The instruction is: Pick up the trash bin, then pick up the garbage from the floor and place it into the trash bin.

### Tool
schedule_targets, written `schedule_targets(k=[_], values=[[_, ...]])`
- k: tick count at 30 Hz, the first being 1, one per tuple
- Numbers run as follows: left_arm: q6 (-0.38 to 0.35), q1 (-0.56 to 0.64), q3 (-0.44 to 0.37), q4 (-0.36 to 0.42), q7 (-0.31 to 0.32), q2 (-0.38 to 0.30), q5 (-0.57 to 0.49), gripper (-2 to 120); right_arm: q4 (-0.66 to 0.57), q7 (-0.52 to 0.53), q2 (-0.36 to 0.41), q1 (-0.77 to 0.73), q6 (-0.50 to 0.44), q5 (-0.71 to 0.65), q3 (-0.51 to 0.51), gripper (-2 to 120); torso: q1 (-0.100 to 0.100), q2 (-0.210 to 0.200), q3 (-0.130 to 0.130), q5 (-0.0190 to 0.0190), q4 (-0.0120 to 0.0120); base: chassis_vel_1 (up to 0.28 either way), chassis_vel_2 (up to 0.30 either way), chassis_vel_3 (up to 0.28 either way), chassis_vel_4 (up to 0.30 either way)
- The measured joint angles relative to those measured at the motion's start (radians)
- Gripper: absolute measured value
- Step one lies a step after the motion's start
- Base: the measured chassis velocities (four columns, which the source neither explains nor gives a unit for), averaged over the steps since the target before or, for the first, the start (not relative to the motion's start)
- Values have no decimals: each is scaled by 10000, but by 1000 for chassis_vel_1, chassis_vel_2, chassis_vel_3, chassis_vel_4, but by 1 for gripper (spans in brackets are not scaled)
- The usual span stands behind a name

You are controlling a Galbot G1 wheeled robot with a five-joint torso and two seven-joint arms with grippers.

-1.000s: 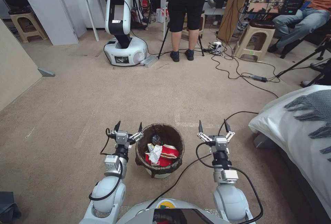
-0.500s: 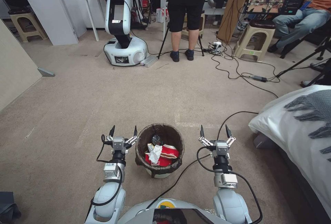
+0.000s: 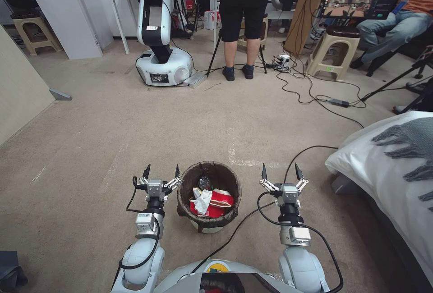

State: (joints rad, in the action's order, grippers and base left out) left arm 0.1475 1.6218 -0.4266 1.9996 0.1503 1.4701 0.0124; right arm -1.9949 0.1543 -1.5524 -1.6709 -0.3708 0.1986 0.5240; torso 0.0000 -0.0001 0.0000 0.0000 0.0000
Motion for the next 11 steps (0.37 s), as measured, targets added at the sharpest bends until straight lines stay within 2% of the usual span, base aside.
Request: schedule_targets(k=[11], values=[[-21, -5, 2, 5, -6, 0, -10, 100, -1, -6, 6, 1, 2, -5, -1, 100, 0, 0, 0, 0, 0, 0, 0, 0, 0]])
